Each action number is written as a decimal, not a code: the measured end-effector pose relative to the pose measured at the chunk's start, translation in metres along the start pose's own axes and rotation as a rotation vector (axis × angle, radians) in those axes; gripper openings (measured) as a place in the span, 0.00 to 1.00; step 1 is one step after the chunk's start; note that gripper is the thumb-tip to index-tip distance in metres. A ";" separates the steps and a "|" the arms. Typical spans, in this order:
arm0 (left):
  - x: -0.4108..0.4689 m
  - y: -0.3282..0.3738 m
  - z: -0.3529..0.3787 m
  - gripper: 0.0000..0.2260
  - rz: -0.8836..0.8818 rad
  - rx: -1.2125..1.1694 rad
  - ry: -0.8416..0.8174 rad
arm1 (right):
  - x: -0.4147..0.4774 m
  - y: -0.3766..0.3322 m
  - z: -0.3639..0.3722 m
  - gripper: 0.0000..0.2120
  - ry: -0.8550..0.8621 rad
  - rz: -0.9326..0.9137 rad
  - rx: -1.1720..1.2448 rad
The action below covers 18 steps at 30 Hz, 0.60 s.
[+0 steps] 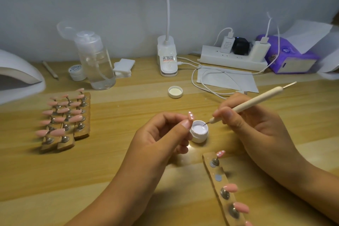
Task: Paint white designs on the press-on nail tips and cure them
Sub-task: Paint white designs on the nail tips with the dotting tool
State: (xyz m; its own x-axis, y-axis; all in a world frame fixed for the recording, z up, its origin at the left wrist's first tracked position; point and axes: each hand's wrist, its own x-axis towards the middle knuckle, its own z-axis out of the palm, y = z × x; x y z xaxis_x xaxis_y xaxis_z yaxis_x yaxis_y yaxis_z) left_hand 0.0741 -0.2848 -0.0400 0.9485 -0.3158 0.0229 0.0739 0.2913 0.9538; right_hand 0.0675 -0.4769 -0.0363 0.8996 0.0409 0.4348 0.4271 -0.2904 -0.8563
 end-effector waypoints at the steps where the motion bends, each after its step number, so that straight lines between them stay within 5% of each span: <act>1: 0.000 0.000 0.000 0.04 0.005 0.008 -0.005 | 0.000 0.001 0.000 0.11 -0.011 -0.006 -0.021; 18: 0.000 -0.001 0.001 0.04 0.020 0.028 -0.026 | 0.002 0.007 0.004 0.07 -0.145 -0.031 -0.177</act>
State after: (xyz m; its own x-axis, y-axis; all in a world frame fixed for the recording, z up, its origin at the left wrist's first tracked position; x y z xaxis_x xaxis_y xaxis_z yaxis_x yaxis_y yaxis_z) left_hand 0.0741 -0.2856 -0.0406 0.9415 -0.3334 0.0497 0.0459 0.2730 0.9609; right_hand 0.0724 -0.4746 -0.0428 0.8953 0.1859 0.4048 0.4438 -0.4496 -0.7752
